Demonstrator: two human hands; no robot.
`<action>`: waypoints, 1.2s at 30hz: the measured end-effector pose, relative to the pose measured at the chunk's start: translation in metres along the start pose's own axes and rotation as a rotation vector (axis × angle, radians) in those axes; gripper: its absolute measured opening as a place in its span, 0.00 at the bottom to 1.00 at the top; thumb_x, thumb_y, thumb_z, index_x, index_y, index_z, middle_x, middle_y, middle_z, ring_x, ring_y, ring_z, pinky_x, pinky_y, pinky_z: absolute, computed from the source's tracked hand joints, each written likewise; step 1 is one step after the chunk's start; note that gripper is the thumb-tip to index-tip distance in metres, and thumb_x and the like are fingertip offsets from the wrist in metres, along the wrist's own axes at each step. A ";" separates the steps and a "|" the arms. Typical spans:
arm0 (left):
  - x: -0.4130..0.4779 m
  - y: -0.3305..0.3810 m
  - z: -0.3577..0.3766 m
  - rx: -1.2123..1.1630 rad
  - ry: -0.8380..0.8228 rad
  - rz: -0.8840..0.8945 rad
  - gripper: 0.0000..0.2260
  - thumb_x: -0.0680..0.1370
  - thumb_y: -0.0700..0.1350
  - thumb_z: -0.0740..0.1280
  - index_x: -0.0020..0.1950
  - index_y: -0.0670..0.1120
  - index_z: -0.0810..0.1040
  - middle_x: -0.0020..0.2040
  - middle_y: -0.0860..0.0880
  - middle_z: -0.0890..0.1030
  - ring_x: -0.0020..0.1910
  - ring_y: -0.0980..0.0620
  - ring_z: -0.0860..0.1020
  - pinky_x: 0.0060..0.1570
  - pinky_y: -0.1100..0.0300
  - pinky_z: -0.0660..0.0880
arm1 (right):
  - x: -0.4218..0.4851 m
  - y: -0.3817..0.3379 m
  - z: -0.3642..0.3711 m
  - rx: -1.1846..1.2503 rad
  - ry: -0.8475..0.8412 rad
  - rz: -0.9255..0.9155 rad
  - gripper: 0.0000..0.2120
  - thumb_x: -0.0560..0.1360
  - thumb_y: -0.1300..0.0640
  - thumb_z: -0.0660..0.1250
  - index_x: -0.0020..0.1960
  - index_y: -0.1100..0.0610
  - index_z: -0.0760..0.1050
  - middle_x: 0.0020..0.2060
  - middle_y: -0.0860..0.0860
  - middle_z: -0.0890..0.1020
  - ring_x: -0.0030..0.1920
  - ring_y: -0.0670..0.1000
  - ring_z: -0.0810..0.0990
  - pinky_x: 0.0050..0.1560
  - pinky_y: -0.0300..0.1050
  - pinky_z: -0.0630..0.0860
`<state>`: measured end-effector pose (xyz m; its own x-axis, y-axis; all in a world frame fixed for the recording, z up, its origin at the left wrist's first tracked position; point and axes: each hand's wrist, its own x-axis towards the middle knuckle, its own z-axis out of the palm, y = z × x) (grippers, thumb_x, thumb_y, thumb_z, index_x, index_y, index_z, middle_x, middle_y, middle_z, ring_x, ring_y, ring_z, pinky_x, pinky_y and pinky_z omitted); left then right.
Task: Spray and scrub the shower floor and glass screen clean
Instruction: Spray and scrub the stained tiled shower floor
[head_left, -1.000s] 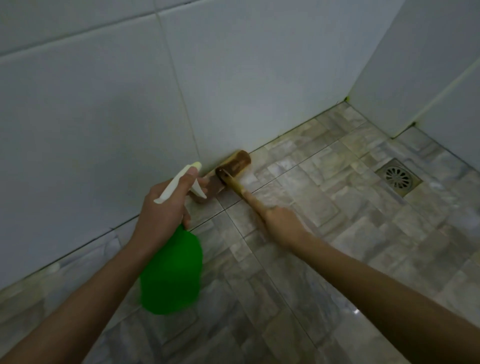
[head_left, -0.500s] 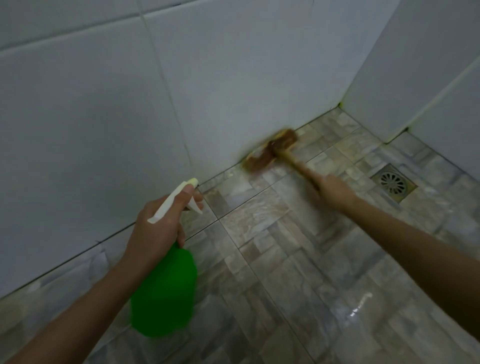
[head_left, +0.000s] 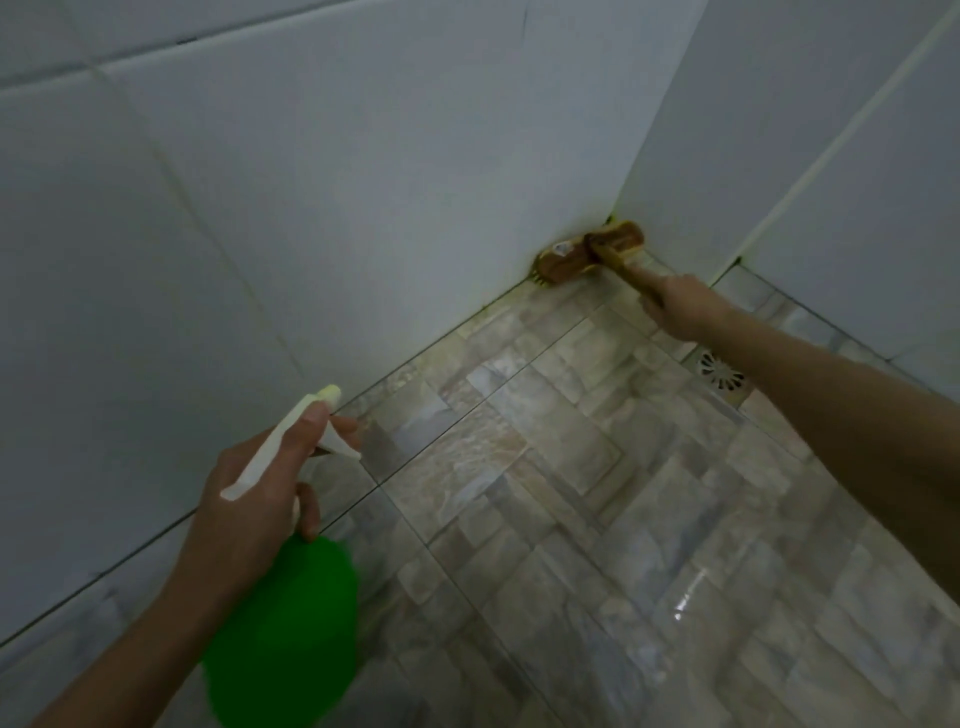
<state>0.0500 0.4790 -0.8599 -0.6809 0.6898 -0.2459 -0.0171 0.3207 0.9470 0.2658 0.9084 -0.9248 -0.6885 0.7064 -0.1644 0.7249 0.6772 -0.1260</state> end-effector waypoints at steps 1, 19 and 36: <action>0.000 0.002 0.000 0.003 0.002 -0.004 0.23 0.76 0.70 0.63 0.54 0.55 0.86 0.50 0.54 0.87 0.22 0.51 0.73 0.26 0.60 0.73 | -0.002 -0.005 0.006 0.007 -0.028 -0.073 0.27 0.82 0.58 0.58 0.78 0.49 0.55 0.49 0.63 0.80 0.45 0.60 0.78 0.45 0.46 0.69; -0.028 -0.001 -0.024 0.011 0.050 0.017 0.16 0.70 0.70 0.62 0.44 0.65 0.86 0.52 0.52 0.87 0.33 0.32 0.77 0.29 0.60 0.72 | -0.057 -0.068 0.034 0.157 0.000 0.056 0.29 0.81 0.57 0.57 0.78 0.43 0.52 0.46 0.59 0.79 0.42 0.59 0.79 0.42 0.51 0.76; -0.130 -0.031 -0.107 -0.097 0.358 -0.094 0.18 0.78 0.57 0.62 0.60 0.50 0.83 0.50 0.50 0.87 0.33 0.52 0.81 0.21 0.63 0.70 | -0.215 -0.329 0.082 0.093 -0.358 -0.149 0.16 0.84 0.57 0.52 0.65 0.59 0.73 0.54 0.60 0.80 0.54 0.61 0.80 0.51 0.51 0.75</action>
<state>0.0609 0.3099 -0.8356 -0.8853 0.3848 -0.2611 -0.1490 0.2973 0.9431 0.1775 0.5166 -0.9281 -0.7467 0.4747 -0.4659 0.6281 0.7337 -0.2591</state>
